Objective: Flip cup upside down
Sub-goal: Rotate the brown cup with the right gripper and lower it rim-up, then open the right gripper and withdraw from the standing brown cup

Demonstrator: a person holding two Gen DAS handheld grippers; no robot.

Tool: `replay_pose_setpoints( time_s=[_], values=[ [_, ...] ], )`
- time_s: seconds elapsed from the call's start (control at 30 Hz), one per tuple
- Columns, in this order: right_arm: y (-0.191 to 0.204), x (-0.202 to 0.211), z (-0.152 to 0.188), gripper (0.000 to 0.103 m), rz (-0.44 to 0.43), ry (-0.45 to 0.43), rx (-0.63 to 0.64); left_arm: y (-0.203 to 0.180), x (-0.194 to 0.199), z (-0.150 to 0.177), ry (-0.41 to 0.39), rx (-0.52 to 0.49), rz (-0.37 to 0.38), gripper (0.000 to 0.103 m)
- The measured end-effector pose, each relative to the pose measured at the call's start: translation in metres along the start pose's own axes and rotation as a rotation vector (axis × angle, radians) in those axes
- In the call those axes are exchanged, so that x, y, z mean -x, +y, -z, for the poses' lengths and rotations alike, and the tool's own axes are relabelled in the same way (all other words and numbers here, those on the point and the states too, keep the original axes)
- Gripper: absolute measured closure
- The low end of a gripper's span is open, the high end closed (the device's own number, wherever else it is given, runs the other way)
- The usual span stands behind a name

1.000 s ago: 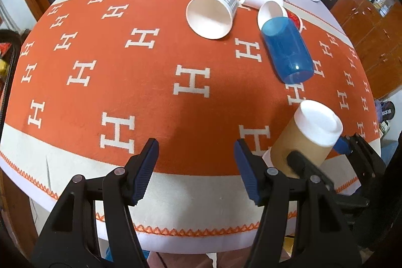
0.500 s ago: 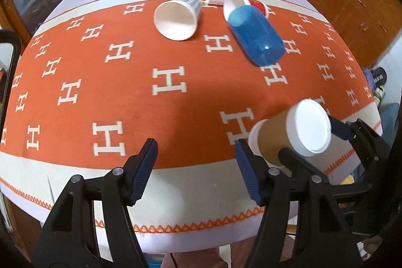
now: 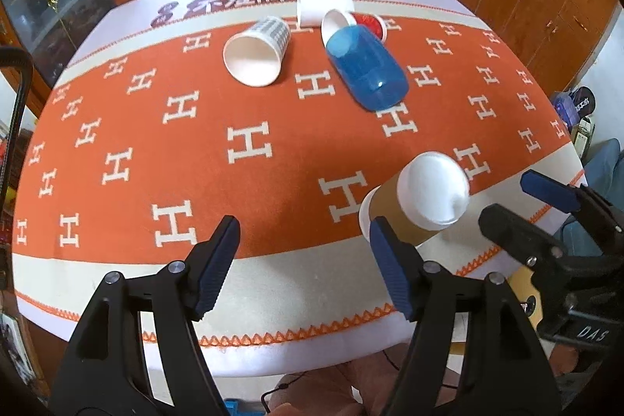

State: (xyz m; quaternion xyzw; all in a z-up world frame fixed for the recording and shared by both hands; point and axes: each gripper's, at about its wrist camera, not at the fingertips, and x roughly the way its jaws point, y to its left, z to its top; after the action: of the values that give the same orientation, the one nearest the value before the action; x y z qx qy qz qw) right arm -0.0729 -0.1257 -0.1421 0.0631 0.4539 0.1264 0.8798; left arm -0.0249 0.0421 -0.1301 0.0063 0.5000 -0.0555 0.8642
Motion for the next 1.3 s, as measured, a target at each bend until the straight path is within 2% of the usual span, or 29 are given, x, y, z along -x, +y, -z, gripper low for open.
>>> replay_pose_setpoints(
  time_s=[0.27, 0.37, 0.5, 0.6, 0.7, 0.87, 1.3],
  values=[
    [0.017, 0.054, -0.025, 0.019, 0.063, -0.065, 0.04, -0.007, 0.041, -0.013, -0.048, 0.006, -0.062, 0.036],
    [0.02, 0.069, -0.034, 0.019, 0.037, -0.051, 0.023, -0.01, 0.057, -0.018, -0.064, 0.014, -0.077, 0.036],
    [0.027, 0.084, -0.044, 0.019, 0.032, -0.036, 0.022, -0.009, 0.079, -0.022, -0.057, 0.076, -0.046, 0.036],
    [0.036, 0.094, -0.045, 0.019, 0.046, -0.034, 0.036, -0.013, 0.092, -0.02, -0.066, 0.082, -0.06, 0.036],
    [0.04, 0.102, -0.044, 0.019, 0.062, -0.04, 0.046, -0.015, 0.106, -0.015, -0.082, 0.086, -0.106, 0.036],
    [0.041, 0.11, -0.039, 0.019, 0.075, -0.05, 0.032, -0.016, 0.116, -0.007, -0.095, 0.091, -0.138, 0.036],
    [0.038, 0.123, -0.034, 0.019, 0.097, -0.065, 0.028, -0.019, 0.117, -0.007, -0.095, 0.103, -0.135, 0.036]
  ],
)
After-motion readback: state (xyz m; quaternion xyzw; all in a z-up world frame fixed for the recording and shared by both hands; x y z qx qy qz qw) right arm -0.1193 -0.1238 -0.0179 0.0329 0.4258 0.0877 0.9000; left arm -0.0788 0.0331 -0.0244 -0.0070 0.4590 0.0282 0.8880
